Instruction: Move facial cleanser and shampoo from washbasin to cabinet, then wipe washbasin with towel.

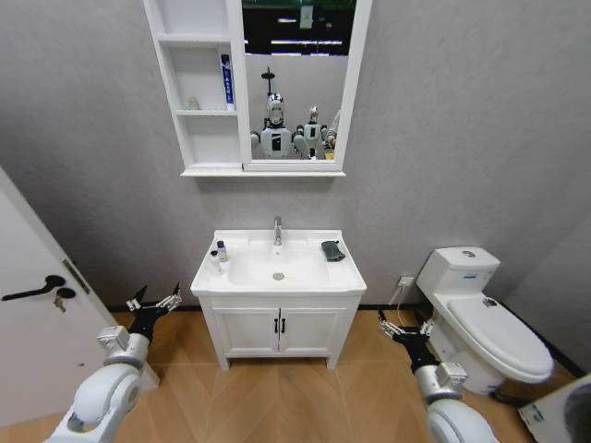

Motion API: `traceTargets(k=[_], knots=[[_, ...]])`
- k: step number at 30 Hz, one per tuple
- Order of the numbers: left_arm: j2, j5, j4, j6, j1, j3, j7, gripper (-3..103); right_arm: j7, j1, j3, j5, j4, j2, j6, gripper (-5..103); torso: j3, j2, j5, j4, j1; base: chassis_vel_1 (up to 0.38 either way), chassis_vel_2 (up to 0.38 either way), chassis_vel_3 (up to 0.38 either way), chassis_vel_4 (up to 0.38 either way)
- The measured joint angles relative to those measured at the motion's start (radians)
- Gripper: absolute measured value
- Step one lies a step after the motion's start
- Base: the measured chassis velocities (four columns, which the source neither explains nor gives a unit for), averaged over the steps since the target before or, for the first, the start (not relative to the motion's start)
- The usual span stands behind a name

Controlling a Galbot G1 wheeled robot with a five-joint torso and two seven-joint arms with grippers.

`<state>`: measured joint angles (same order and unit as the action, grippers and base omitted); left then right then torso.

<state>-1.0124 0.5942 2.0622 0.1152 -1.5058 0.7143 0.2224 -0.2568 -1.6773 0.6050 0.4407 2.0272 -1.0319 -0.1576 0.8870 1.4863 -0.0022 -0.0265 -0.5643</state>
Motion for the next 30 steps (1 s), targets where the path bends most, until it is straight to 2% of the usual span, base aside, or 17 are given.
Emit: traceTargets(k=[1,2,3,6,8,10,11,14,17,19,24,30], knots=[[0.002,0.0,0.0,0.002,0.002,-0.004,0.0,98,-0.007,0.003,-0.001,-0.005,-0.002,-0.001,0.0,100,0.0,0.0,0.0028,0.0003,0.0,-0.224,0.235,0.266,-0.272],[0.002,0.0,0.0,0.002,0.002,-0.004,0.0,98,-0.007,0.003,-0.001,-0.005,-0.002,-0.001,0.0,100,0.0,0.0,0.0028,0.0003,0.0,-0.224,0.235,0.266,-0.272],[0.005,-0.002,0.0,0.002,0.002,-0.006,0.001,102,-0.01,0.002,-0.002,-0.006,-0.002,-0.001,0.001,100,0.0,0.0,0.0039,0.0006,0.0,-0.224,0.173,0.175,-0.132],[0.016,-0.008,-0.011,0.002,0.006,-0.018,-0.004,100,-0.013,-0.002,-0.002,-0.007,0.0,0.002,0.004,100,0.0,0.0,0.0009,0.0002,-0.001,-0.129,0.147,0.028,-0.032],[0.044,-0.016,-0.029,0.002,0.017,-0.034,-0.014,99,-0.016,-0.004,-0.003,-0.006,0.001,0.009,0.013,100,0.0,0.0,0.0029,-0.0007,0.001,-0.052,0.033,-0.05,-0.034],[0.048,-0.016,-0.032,0.002,0.019,-0.036,-0.015,99,-0.016,-0.004,-0.004,-0.006,0.001,0.009,0.013,100,0.0,0.0,0.0029,-0.0009,0.001,-0.014,0.033,-0.072,-0.043],[0.066,-0.018,-0.051,0.002,0.029,-0.043,-0.02,99,-0.017,0.002,-0.011,-0.004,0.001,0.018,0.021,100,0.0,0.0,0.0012,-0.0003,0.001,0.048,-0.062,-0.074,0.016],[0.076,-0.012,-0.078,0.002,0.042,-0.051,-0.02,99,-0.016,0.011,-0.024,-0.001,-0.004,0.03,0.029,100,0.0,0.001,0.0029,0.0004,0.002,0.095,-0.056,-0.061,0.07],[0.074,0.009,-0.109,0.013,0.066,-0.078,-0.01,99,-0.013,0.014,-0.032,0.003,-0.01,0.037,0.033,100,0.0,0.001,0.0019,0.0008,0.002,0.029,-0.014,-0.001,0.025],[0.071,0.013,-0.139,0.018,0.09,-0.114,-0.009,98,-0.012,0.012,-0.034,0.004,-0.014,0.037,0.034,100,0.0,0.001,0.0021,0.0002,0.002,0.0,0.0,0.0,0.0],[0.072,-0.012,-0.206,0.019,0.129,-0.184,-0.042,99,-0.011,0.006,-0.03,0.014,-0.017,0.034,0.034,100,0.0,0.0,0.0021,0.0001,0.001,0.0,0.0,0.0,0.0],[0.062,-0.023,-0.251,0.018,0.183,-0.228,-0.05,100,0.0,-0.006,-0.027,0.022,-0.018,0.034,0.034,100,0.0,0.0,0.0022,0.0001,0.001,0.0,0.0,0.0,0.0]])
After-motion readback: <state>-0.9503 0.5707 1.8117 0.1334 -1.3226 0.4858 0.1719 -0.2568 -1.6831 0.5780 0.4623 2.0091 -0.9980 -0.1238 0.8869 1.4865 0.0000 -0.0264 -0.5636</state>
